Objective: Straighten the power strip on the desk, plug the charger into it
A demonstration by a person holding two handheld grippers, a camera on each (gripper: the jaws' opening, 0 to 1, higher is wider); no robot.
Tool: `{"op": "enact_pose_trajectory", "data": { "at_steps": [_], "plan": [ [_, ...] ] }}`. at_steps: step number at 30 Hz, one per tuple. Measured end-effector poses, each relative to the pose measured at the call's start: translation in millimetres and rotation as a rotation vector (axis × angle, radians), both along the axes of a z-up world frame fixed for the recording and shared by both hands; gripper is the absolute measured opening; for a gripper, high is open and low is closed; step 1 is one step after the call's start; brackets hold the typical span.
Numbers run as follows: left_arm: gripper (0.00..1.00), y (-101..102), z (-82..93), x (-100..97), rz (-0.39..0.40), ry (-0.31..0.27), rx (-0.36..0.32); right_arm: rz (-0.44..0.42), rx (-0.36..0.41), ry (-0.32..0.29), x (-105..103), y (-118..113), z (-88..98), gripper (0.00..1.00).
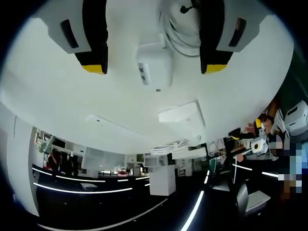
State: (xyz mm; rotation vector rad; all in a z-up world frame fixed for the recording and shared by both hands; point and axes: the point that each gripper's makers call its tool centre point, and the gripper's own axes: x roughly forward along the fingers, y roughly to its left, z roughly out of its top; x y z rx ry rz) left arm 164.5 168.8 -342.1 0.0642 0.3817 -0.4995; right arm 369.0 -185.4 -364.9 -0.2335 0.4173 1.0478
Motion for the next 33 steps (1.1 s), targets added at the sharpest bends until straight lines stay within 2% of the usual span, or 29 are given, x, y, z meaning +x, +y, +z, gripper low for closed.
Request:
{"op": "enact_pose_trajectory", "data": {
  "at_steps": [10, 13, 14, 15, 17, 19, 33],
  "plan": [
    [1.0, -1.8, -1.3, 0.5, 0.0, 0.002, -0.003, 0.017, 0.018, 0.016, -2.5, 5.3, -2.5, 0.63],
    [1.0, -2.9, -2.2, 0.4, -0.002, 0.003, -0.004, 0.028, 0.02, 0.012, -2.0, 5.8, -2.3, 0.55],
    [1.0, -3.0, -2.4, 0.3, -0.002, 0.004, -0.005, 0.03, 0.015, 0.004, -1.8, 5.1, -2.0, 0.46],
    [1.0, -3.4, -2.4, 0.3, -0.001, 0.003, -0.008, 0.006, -0.006, -0.024, 2.0, -0.4, -1.2, 0.29],
    [1.0, -3.5, -2.6, 0.1, -0.002, 0.003, -0.008, -0.006, 0.041, 0.029, 4.0, -0.4, -1.1, 0.28],
    [1.0, -3.4, -3.0, -0.2, -0.002, 0.004, -0.009, 0.0, 0.033, 0.005, 6.0, -1.4, -1.2, 0.28],
    [1.0, -0.3, -2.7, -3.0, 0.007, 0.001, -0.009, 0.015, -0.014, -0.024, 5.0, -0.9, -1.7, 0.27]
  ]
}}
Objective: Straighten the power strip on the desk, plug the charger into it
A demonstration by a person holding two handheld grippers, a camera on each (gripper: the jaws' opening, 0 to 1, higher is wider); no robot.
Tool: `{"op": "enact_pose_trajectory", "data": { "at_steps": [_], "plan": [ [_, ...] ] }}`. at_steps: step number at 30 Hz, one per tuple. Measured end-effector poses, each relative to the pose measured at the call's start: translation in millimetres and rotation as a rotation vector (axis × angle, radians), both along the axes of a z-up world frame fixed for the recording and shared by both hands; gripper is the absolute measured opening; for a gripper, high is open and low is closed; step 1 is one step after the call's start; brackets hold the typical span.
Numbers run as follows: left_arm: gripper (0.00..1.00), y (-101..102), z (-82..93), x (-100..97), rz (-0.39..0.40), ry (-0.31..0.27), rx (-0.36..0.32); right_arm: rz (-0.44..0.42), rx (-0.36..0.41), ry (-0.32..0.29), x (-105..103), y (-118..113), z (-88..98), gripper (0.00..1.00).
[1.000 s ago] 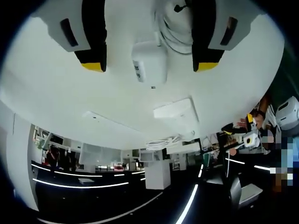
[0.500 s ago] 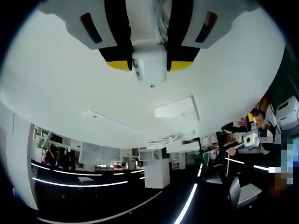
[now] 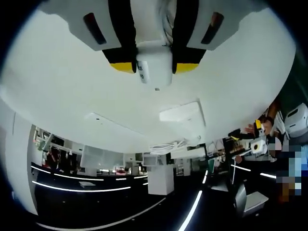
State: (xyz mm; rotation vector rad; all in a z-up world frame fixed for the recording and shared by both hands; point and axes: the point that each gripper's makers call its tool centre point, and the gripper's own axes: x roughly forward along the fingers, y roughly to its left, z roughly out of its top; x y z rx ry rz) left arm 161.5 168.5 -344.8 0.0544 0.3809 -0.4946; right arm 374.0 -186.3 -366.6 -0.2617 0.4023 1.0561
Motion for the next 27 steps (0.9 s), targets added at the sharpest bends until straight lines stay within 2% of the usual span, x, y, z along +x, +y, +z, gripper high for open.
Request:
{"op": "enact_pose_trajectory", "data": {
  "at_steps": [4, 16, 27],
  "plan": [
    [1.0, -1.4, 0.7, -1.1, -0.001, -0.004, -0.004, -0.001, -0.025, 0.001, -0.1, -0.4, -0.9, 0.27],
    [1.0, -0.3, 0.8, -3.5, 0.0, -0.002, 0.0, 0.001, -0.011, -0.004, -0.5, 0.2, -0.5, 0.27],
    [1.0, -1.3, 1.3, -4.4, -0.003, -0.004, -0.002, -0.006, -0.074, -0.033, -2.1, 3.3, 7.3, 0.26]
  ]
}}
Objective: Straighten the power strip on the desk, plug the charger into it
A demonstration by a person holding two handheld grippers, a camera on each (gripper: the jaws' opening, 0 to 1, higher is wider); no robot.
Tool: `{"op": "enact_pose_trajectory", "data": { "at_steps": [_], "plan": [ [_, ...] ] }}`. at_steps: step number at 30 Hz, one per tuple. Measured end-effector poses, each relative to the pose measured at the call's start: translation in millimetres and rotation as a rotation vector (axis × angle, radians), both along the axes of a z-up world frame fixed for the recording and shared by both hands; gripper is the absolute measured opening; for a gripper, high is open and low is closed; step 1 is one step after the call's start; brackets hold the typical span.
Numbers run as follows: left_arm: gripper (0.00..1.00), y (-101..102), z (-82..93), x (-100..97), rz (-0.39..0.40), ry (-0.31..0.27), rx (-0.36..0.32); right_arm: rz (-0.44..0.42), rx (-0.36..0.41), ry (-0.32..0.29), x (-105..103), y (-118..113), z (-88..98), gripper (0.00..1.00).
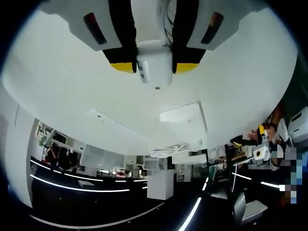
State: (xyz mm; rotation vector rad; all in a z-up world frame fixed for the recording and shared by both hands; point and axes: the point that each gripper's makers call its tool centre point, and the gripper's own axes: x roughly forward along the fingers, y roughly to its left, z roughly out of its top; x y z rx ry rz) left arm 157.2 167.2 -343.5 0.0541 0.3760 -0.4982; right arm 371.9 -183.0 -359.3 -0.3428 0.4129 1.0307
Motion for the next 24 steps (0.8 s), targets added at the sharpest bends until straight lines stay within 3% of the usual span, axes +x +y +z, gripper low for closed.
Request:
{"op": "enact_pose_trajectory", "data": {
  "at_steps": [24],
  "plan": [
    [1.0, 9, 3.0, -9.4, 0.012, -0.01, -0.009, 0.098, -0.196, -0.074, -14, 27, 29.2, 0.26]
  ]
}}
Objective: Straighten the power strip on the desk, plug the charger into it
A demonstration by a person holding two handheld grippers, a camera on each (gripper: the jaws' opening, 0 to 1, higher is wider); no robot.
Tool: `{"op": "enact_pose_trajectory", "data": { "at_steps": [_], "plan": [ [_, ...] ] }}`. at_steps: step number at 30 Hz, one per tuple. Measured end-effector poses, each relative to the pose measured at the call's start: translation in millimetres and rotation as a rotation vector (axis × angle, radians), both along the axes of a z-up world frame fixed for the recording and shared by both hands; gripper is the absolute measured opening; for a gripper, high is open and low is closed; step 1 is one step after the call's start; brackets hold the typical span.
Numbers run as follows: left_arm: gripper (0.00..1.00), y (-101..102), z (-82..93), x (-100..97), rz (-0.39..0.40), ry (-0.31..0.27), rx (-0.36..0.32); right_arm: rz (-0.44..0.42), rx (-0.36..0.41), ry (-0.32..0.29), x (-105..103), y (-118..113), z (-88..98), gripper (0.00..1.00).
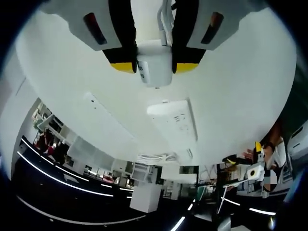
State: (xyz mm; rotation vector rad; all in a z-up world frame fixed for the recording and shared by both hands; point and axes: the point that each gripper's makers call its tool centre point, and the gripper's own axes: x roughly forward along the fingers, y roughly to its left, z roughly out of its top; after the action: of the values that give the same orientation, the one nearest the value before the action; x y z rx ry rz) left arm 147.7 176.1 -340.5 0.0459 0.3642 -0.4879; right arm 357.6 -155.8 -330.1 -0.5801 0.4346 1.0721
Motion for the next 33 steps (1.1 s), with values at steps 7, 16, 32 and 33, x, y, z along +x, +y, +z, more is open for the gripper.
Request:
{"op": "enact_pose_trajectory", "data": {
  "at_steps": [7, 16, 32, 33],
  "plan": [
    [1.0, 3, -1.6, -1.1, 0.0, 0.0, -0.006, 0.053, -0.063, -0.022, -4, 24, 5.0, 0.27],
    [1.0, 9, -2.4, -3.6, 0.006, -0.001, -0.013, 0.119, -0.126, -0.033, -6, 52, 9.9, 0.27],
    [1.0, 15, -3.6, -6.9, 0.021, -0.004, -0.022, 0.208, -0.242, -0.033, -8, 86, 4.2, 0.27],
    [1.0, 15, -4.2, -7.1, 0.021, -0.002, -0.021, 0.212, -0.247, -0.033, -8, 87, 3.9, 0.27]
  ]
}}
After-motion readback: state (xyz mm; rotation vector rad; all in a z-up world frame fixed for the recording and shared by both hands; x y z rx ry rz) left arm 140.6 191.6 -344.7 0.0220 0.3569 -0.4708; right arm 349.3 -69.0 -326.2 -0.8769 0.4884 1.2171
